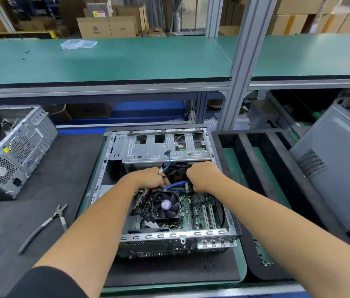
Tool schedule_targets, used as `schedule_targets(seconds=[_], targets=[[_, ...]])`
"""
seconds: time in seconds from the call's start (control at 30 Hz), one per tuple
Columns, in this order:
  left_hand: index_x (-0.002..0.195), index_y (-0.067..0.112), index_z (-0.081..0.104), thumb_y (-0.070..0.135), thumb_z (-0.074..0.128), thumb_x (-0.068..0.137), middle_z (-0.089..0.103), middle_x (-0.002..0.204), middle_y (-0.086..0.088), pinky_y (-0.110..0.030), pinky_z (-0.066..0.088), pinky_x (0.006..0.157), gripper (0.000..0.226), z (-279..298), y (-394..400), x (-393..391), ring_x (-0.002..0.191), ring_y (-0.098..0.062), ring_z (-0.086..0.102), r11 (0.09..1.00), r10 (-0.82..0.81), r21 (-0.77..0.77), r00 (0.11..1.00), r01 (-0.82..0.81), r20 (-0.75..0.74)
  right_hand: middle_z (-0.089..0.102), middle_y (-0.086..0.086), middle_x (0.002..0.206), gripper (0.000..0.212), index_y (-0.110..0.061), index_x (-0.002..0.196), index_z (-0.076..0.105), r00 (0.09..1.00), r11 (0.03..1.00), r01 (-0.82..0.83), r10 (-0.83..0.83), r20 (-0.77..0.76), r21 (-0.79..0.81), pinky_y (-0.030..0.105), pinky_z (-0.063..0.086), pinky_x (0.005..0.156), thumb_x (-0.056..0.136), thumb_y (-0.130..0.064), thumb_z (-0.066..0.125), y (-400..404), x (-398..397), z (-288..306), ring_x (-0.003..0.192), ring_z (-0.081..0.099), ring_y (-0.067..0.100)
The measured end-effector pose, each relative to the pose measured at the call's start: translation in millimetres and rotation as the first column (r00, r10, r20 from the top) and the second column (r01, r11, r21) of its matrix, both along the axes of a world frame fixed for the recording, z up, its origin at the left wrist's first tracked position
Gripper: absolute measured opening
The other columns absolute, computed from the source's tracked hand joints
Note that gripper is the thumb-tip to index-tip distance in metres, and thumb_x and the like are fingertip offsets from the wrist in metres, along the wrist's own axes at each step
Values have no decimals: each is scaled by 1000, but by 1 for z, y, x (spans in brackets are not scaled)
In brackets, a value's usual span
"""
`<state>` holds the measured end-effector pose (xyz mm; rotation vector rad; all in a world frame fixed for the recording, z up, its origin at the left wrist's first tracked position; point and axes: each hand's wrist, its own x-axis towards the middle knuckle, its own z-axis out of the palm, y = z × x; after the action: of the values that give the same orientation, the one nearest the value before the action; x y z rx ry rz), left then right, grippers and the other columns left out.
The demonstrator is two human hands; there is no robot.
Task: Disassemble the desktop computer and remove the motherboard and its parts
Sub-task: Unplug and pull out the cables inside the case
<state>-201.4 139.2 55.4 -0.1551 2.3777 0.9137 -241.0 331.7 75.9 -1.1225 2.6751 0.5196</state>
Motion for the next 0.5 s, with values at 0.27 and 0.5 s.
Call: schedule_targets(seconds=[0.27, 0.5], targets=[[73, 18, 69, -2, 50, 83, 66, 70, 3, -27, 37, 63, 29, 6, 5, 2, 61, -13, 46, 995, -45, 88, 999, 43, 19, 59, 12, 119, 29, -5, 123, 54, 978, 989, 96, -115, 173, 113, 41, 51, 75, 94, -3, 51, -18, -3, -18, 102, 60, 32], [80, 12, 69, -2, 50, 83, 65, 60, 14, -13, 36, 49, 24, 6, 4, 3, 53, -2, 47, 992, -49, 122, 999, 46, 20, 56, 11, 124, 37, -6, 128, 49, 933, 971, 183, -221, 283, 156, 44, 51, 89, 92, 3, 52, -24, -12, -23, 111, 56, 32]])
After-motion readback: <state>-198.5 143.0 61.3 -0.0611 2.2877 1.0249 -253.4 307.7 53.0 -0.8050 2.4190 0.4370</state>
